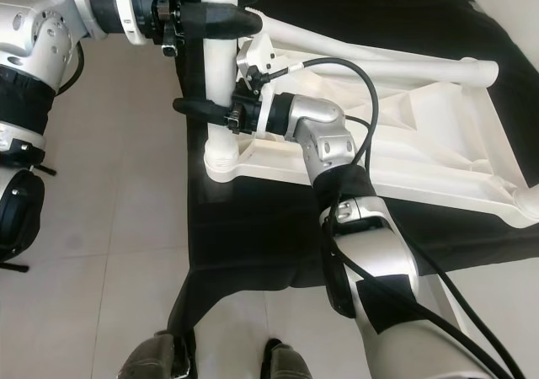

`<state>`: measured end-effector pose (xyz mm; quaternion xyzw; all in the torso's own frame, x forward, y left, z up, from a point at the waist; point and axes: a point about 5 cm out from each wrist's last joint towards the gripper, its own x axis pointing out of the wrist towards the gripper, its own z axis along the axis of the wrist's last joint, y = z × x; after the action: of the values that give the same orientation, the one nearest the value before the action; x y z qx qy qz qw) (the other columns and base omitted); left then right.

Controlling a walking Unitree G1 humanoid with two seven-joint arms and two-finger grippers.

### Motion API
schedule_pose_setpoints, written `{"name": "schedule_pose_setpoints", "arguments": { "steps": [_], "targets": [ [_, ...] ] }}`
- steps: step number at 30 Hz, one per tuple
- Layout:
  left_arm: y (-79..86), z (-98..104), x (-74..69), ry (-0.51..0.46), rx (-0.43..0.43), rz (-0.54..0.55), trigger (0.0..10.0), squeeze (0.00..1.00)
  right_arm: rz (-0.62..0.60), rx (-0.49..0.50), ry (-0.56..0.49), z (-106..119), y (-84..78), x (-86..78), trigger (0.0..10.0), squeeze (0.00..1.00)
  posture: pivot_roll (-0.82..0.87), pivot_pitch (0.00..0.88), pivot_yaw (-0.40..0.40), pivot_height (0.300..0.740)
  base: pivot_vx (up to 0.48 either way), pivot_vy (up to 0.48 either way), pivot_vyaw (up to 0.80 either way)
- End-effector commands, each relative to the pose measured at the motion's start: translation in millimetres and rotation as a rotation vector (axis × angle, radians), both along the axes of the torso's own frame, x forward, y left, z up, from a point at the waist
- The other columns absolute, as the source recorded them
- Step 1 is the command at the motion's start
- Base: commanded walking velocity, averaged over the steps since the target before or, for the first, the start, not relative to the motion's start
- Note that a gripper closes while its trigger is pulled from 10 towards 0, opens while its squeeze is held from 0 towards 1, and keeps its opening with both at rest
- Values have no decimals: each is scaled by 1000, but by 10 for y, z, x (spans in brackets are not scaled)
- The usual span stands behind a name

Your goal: Building children table

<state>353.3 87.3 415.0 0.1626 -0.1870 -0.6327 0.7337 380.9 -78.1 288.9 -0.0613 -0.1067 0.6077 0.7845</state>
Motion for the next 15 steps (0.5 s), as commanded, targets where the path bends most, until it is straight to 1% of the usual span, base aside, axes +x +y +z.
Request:
{"name": "schedule_pose_setpoints", "arguments": {
  "steps": [1,2,3,5,6,7,9,10,11,14,15],
  "targets": [
    [-193,5,-22,-35,55,-14,5569,1000,64,-20,52,-144,243,-32,0,0,-30,257,-22,740,0,0,0],
    [-191,4,-8,-26,51,1,5569,1000,57,-15,53,-147,241,-24,0,0,-29,257,-21,740,0,0,0],
    [-191,3,-1,-26,54,12,10000,1000,38,-7,52,-155,234,-15,0,0,-31,258,-20,740,0,0,0],
    [-191,2,2,-27,57,17,10000,1000,26,-2,50,-161,229,-7,0,0,-31,258,-20,740,0,0,0],
    [-194,0,1,-39,66,23,10000,494,-18,7,49,-191,207,7,0,0,-36,259,-21,740,0,0,0],
    [-197,-1,0,-47,72,28,10000,494,-49,13,48,-212,191,16,0,0,-36,259,-21,740,0,0,0],
    [-197,-1,0,-47,72,28,10000,494,-49,13,48,-212,191,16,0,0,-36,259,-21,740,0,0,0],
    [-197,-4,1,-48,76,34,10000,0,-124,10,47,-263,157,37,0,0,-39,260,-31,740,0,0,0],
    [-194,-9,2,-42,77,39,10000,0,-327,-4,73,-446,145,53,0,0,-38,261,-45,740,0,0,0],
    [-194,-9,2,-42,77,39,10000,0,-327,-4,73,-446,145,53,0,0,-38,261,-45,740,0,0,0],
    [-192,-13,2,-36,76,41,10000,0,-666,14,203,-735,97,25,0,0,-39,259,-40,740,0,0,0]
  ]
}}
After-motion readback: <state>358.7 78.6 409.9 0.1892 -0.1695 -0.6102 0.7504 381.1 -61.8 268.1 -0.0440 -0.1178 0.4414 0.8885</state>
